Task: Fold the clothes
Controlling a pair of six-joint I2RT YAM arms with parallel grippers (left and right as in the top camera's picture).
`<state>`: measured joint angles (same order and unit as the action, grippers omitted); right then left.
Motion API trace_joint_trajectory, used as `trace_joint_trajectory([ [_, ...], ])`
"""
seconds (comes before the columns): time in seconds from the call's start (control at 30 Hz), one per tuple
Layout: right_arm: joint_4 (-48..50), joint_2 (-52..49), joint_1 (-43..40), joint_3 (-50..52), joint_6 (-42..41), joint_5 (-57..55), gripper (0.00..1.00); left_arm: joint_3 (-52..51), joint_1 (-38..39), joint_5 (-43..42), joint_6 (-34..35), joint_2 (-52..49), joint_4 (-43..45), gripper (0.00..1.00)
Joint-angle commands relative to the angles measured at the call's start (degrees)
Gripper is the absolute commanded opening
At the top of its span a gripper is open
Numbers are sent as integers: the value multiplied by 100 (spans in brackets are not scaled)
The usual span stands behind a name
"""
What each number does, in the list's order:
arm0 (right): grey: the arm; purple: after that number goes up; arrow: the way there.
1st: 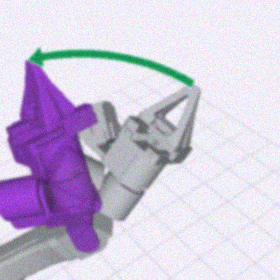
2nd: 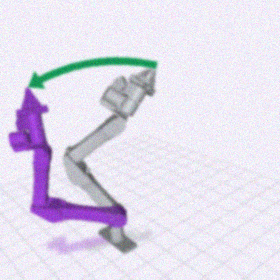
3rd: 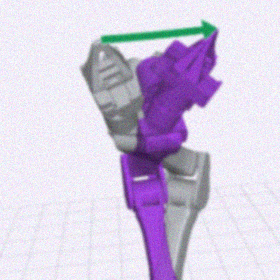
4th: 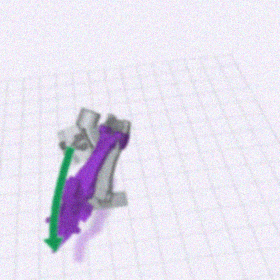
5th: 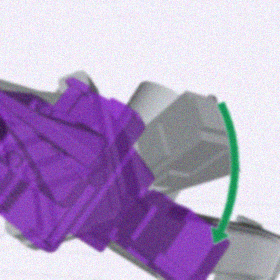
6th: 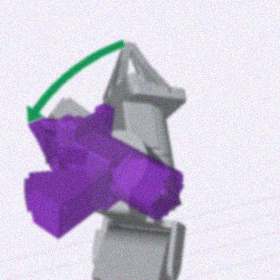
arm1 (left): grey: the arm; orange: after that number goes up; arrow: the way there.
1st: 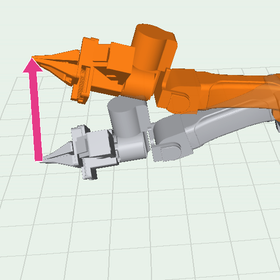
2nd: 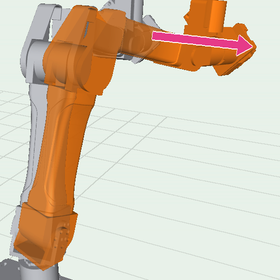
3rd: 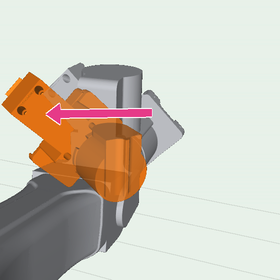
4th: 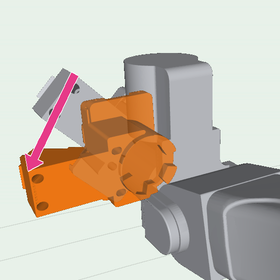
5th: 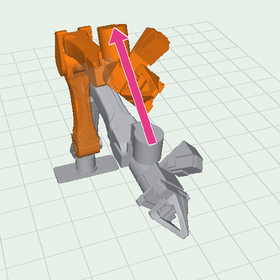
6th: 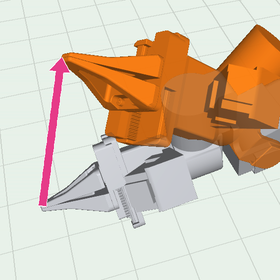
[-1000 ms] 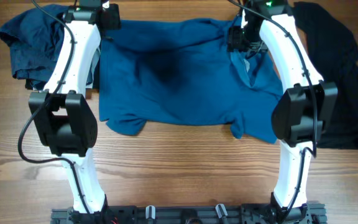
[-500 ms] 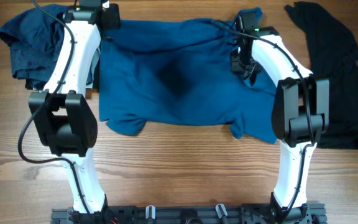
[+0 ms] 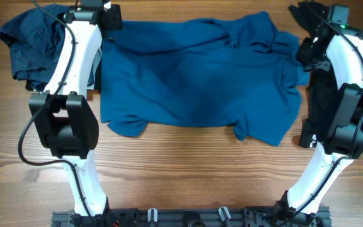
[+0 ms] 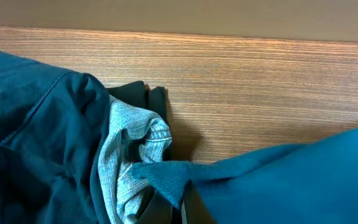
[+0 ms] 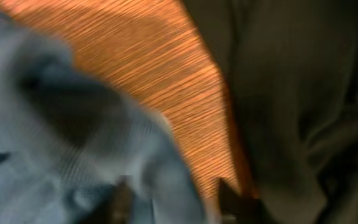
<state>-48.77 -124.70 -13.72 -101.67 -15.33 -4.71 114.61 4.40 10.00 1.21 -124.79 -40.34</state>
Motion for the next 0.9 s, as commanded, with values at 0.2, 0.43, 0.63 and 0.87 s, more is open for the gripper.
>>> trace_joint_trajectory([
  [0.2,37,157,452,-852,476,1213,94,81,-17,15,96,61,-2,4],
  [0.43,660,-592,1097,-846,313,1010,76,81,-17,13,98,61,-9,4],
  [0.63,1091,-1137,1099,-846,-146,737,69,81,-17,15,98,61,-37,4],
  [0.87,1405,-1202,1154,-852,-262,817,36,81,-17,15,98,61,-76,4],
])
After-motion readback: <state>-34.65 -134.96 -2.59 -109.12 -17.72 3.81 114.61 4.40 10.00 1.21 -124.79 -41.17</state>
